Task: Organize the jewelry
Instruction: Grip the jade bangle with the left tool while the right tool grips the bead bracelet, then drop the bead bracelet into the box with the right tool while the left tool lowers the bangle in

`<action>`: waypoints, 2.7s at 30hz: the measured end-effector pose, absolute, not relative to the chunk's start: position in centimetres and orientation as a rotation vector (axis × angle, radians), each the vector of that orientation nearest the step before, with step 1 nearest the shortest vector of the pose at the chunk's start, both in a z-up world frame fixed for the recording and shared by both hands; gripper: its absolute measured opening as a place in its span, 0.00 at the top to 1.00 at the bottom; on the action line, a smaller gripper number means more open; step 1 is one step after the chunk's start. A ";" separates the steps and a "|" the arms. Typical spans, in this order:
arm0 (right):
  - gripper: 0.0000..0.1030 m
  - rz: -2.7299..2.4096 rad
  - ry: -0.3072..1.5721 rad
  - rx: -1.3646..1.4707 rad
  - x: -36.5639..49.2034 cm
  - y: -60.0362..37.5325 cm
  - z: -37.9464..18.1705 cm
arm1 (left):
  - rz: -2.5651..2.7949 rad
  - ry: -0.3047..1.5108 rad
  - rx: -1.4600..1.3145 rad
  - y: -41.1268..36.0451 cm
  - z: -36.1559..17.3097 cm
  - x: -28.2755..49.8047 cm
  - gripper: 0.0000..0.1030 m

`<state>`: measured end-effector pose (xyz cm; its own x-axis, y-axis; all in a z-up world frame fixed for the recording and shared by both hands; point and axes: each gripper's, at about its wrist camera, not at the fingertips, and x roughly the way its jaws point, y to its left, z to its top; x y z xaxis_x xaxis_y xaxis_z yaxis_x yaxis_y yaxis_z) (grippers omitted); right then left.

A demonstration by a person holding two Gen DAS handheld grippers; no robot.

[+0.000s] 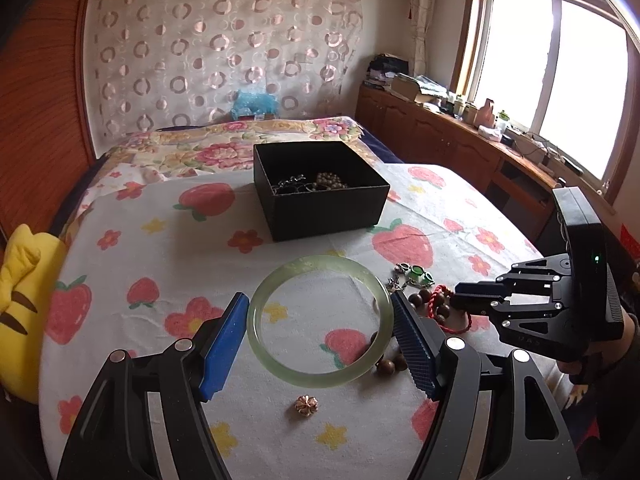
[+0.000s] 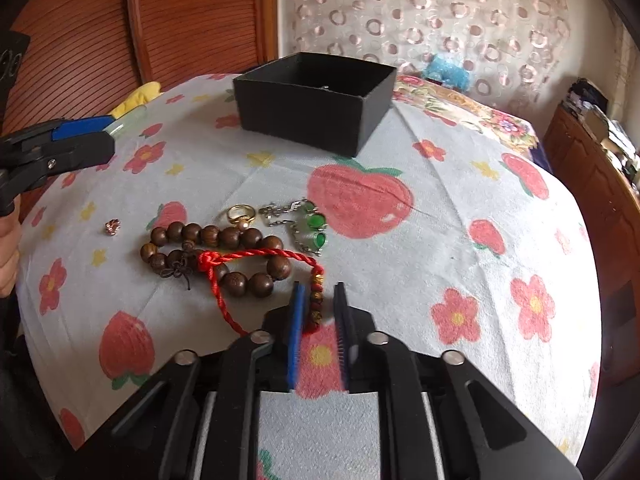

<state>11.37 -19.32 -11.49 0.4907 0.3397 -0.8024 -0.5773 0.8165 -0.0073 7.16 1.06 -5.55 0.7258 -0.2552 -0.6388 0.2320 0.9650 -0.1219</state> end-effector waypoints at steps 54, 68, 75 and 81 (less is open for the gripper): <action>0.91 0.708 0.707 -0.074 26.8 -16.3 -5.1 | -0.245 0.729 0.031 0.7 -3.5 21.7 0.33; 0.91 0.609 0.679 -0.051 27.5 -19.2 -4.8 | -0.236 0.719 0.097 -1.4 -3.9 25.7 0.33; 0.91 0.601 0.673 -0.056 27.4 -19.3 -4.7 | -0.243 0.732 0.115 -2.3 -4.5 26.6 0.33; 0.91 0.594 0.670 -0.053 27.3 -19.4 -4.7 | -0.248 0.744 0.125 -2.7 -4.9 26.7 0.33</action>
<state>27.29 -19.38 -4.72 0.6256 0.5007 -0.5982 -0.5340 0.8339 0.1396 26.71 -2.68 -4.95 0.7082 -0.1787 -0.6830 0.2668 0.9634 0.0245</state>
